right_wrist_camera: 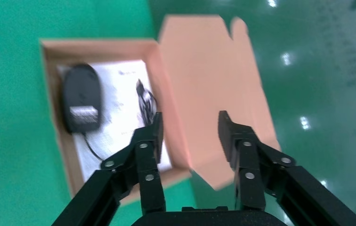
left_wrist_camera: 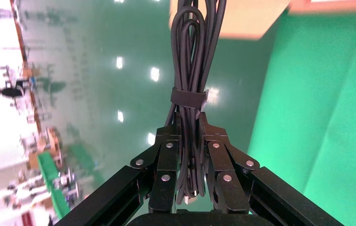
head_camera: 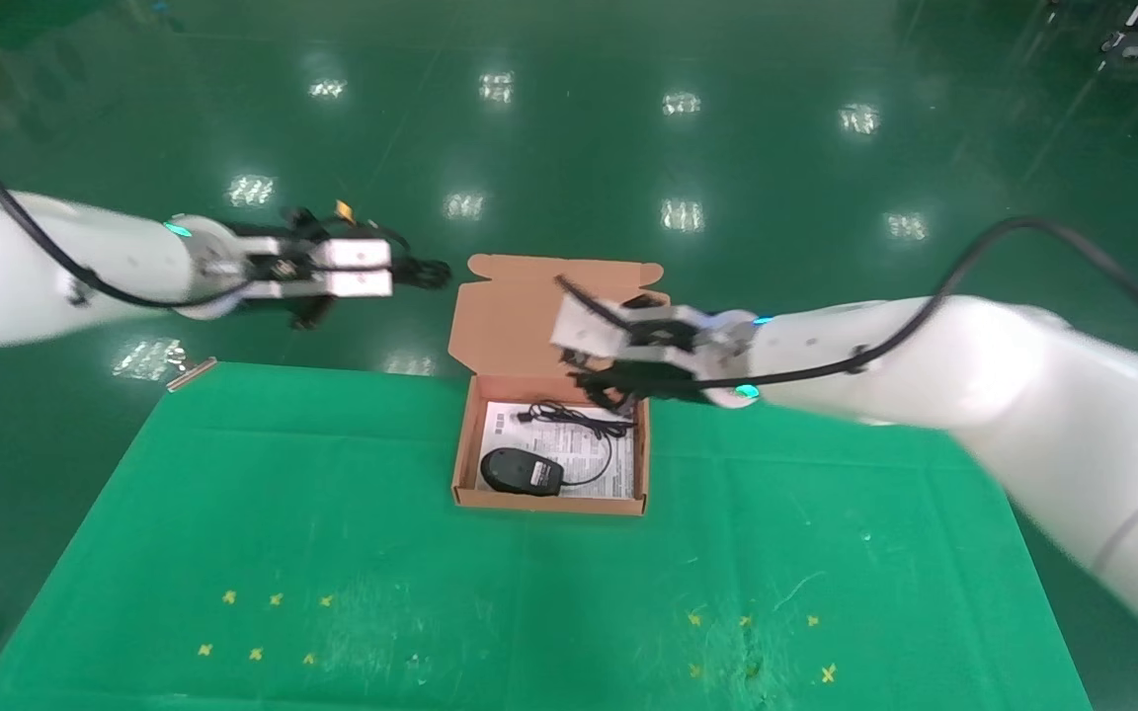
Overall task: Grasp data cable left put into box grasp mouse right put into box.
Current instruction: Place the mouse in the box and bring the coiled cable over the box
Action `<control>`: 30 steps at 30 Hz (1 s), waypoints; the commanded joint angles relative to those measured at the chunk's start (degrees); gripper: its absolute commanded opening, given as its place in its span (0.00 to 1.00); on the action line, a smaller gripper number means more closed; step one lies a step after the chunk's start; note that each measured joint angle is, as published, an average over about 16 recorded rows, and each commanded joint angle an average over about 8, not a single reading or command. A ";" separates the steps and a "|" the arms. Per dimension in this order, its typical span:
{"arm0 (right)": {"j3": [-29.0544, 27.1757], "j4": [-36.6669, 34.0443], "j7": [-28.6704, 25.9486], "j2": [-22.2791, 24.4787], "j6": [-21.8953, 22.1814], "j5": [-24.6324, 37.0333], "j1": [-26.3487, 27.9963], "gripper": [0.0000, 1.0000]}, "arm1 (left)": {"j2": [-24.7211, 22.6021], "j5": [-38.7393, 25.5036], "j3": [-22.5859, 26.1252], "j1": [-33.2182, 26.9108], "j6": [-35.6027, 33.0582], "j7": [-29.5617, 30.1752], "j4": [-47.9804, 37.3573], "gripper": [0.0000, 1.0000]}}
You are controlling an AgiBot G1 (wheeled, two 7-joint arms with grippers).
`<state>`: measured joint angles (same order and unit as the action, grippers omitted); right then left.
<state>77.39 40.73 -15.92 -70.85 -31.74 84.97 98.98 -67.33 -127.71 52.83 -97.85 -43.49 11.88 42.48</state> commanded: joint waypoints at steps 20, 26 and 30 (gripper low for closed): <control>2.46 18.90 -13.01 18.71 -1.00 9.10 4.77 1.00 | -10.54 17.47 -0.35 8.00 10.34 -20.36 -12.29 0.00; 3.03 24.09 -18.06 22.32 -1.85 12.65 6.15 1.00 | -10.87 23.66 1.66 9.47 10.21 -24.79 -11.87 0.00; 3.25 26.64 -20.62 23.78 -2.37 14.38 6.73 1.00 | -10.95 27.04 2.96 9.60 9.72 -26.68 -11.77 0.29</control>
<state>80.63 66.79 -35.95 -47.47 -33.91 99.08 105.52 -78.29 -101.23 55.62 -88.34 -33.96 -14.34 30.58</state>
